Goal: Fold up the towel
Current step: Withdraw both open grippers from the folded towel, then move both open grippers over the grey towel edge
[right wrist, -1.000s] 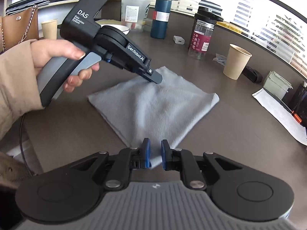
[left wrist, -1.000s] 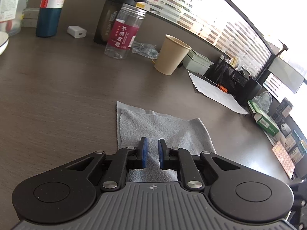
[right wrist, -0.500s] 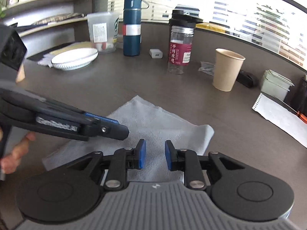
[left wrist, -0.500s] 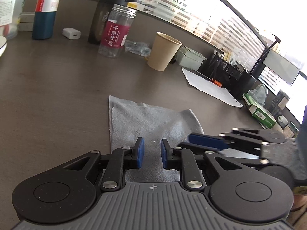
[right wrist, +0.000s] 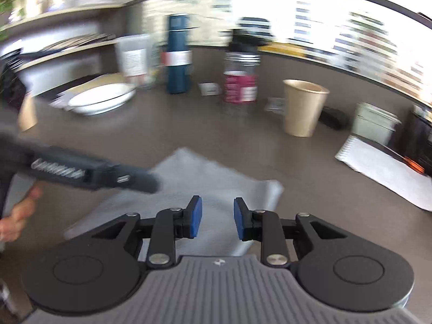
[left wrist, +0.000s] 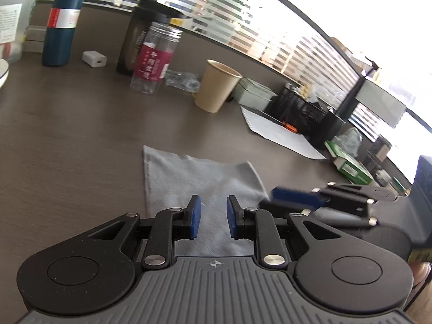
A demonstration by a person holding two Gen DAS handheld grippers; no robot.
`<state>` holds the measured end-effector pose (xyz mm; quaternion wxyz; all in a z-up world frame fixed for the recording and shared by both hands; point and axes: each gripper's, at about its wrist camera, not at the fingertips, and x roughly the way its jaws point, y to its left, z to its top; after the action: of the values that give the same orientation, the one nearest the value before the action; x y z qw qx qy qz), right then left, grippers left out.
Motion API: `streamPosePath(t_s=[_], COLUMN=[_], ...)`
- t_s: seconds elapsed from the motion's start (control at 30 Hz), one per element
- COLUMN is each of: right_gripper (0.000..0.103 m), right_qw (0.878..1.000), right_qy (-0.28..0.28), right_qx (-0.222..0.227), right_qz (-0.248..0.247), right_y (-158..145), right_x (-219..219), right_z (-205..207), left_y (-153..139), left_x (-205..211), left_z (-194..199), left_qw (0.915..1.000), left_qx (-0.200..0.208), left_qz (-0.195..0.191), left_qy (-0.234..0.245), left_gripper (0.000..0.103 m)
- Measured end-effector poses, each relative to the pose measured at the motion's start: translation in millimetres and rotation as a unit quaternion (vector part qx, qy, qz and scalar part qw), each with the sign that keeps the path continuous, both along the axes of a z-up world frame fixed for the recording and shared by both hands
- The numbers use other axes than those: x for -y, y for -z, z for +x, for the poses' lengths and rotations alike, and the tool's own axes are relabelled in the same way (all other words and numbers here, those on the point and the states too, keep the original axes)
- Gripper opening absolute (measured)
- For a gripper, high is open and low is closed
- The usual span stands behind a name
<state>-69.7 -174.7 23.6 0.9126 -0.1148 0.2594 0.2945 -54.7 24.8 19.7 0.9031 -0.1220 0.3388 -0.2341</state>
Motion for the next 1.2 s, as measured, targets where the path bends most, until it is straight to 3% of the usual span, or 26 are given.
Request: streamPosePath(t_s=[0.17,0.43,0.73,0.87,1.2], right_gripper=[0.028,0.028,0.030,0.030,0.032], right_qw=[0.998,0.995,0.999,0.999,0.997], right_qy=[-0.031,-0.068,0.028,0.036,0.073], right_qx=[-0.005,0.003,0.010,-0.010,-0.021], right_qz=[-0.048,-0.072,-0.020,0.003,0.009], right_y=[12.3,9.9,5.6,11.8,18.2], right_x=[-14.7,-2.1,-1.0,-6.0,15.0], right_z=[-23.9,-67.6,4.4,36.2,64.7], left_y=[10.7,9.4,0.5,7.9,8.6], left_x=[1.3,-2.7,10.3,16.4,3.5], left_z=[-2.7,-4.6,-31.3,-42.8,-55.5], left_qw=[0.9998,0.9999,0.9990,0.9979,0.9984], left_qx=[-0.013,-0.010,0.000,-0.010,-0.012], left_qz=[0.014,0.007,0.014,0.038,0.037], left_qy=[-0.004,-0.002,0.041,0.051,0.041], left_gripper=[0.026,0.027,0.028,0.028,0.028])
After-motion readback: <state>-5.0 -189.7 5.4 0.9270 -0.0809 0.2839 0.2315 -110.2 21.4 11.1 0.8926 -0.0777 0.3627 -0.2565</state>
